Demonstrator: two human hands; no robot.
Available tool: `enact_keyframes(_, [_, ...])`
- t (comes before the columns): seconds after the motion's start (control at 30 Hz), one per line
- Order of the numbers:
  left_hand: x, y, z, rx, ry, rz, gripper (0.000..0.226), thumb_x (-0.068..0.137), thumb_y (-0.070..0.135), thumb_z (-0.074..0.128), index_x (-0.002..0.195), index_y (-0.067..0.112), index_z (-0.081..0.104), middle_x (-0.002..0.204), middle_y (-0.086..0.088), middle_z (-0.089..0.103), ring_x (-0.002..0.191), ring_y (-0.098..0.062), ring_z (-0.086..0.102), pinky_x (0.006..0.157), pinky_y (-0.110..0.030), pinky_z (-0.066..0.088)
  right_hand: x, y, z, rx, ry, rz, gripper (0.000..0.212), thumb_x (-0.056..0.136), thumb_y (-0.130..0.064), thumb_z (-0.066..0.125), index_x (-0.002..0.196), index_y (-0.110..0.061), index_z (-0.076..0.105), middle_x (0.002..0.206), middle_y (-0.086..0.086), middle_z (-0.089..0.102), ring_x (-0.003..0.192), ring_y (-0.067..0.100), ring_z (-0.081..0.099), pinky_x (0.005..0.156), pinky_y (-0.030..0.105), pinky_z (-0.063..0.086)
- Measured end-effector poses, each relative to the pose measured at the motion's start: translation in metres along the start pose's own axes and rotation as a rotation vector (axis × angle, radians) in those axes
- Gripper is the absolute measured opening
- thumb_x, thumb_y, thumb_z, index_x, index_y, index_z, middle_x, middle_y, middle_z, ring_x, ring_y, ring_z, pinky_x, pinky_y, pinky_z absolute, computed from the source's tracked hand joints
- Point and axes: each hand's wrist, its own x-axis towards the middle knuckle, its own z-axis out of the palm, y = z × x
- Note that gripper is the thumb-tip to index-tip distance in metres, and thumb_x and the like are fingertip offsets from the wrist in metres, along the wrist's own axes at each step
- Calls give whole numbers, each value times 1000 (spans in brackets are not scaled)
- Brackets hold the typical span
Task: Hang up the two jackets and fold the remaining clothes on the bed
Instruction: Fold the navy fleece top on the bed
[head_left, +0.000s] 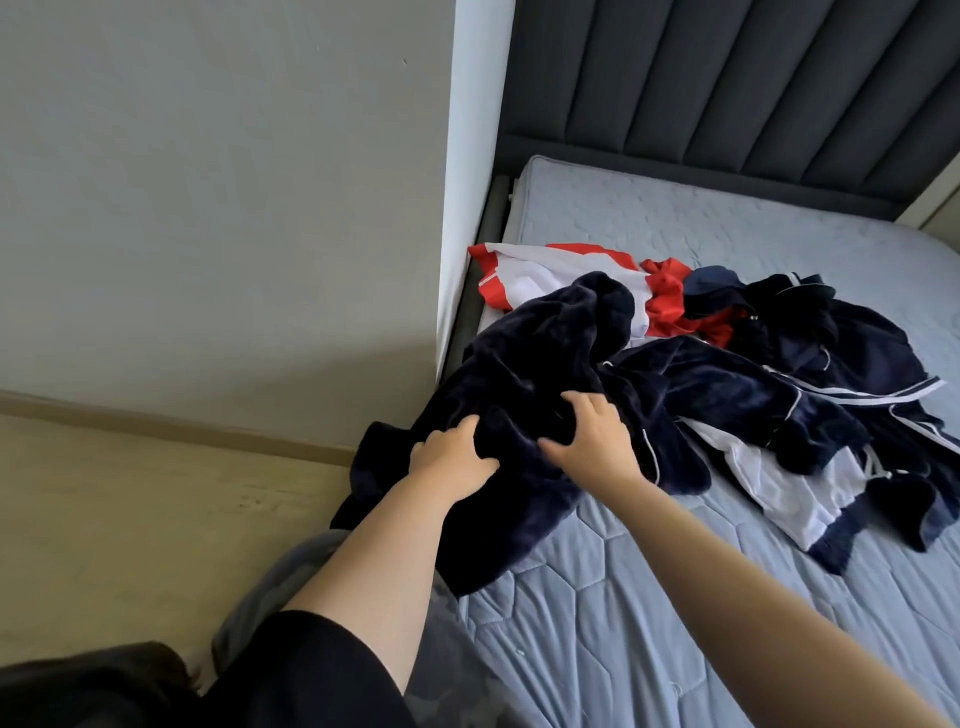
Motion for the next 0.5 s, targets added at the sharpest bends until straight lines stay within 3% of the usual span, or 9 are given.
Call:
enact_keyframes(0.07, [-7,1,0,17,-119,19,64,87,53,53,143,32,31,142,-6,43,133,-28,33,106,-38,26,-2,5,12,-182,-130,96,87,80,-36,69,147,-18,17,143,9,30,127,28,36,99,42,38])
enact_keyframes(0.13, [-11,1,2,15,-179,24,60,85,54,56,139,35,39,143,-8,39,134,-29,29,106,-36,24,-1,10,14,-156,-166,253,93,83,-21,65,150,-19,0,140,10,30,117,31,46,84,40,46])
enact_keyframes(0.17, [-11,1,1,7,-179,23,60,83,53,59,138,35,41,143,-8,38,134,-30,28,105,-36,25,1,12,14,-174,-180,303,88,86,-15,61,150,-19,0,136,11,33,109,32,53,77,39,46])
enact_keyframes(0.23, [-10,-1,1,51,-172,42,67,78,49,67,138,35,41,141,-6,40,132,-30,30,106,-36,26,6,17,13,-266,-216,306,62,88,-8,51,143,-16,24,127,14,46,101,34,58,74,38,45])
enact_keyframes(0.3, [-7,-1,2,166,-201,84,73,74,42,73,139,33,39,139,-3,42,133,-27,29,109,-40,21,12,19,6,-233,-248,267,33,86,-8,47,119,-11,48,111,14,59,97,34,59,72,36,46])
enact_keyframes(0.4, [-4,2,4,194,-195,27,55,78,21,72,127,31,50,128,-2,51,127,-26,39,109,-41,22,22,19,-8,73,-263,257,21,85,-9,50,101,-3,62,83,11,61,78,26,58,65,29,41])
enact_keyframes(0.5, [0,4,0,0,64,-36,39,81,3,56,110,29,61,119,-1,59,116,-25,52,100,-37,35,33,13,-32,540,24,335,17,83,1,46,83,2,63,70,11,53,67,18,48,56,29,36])
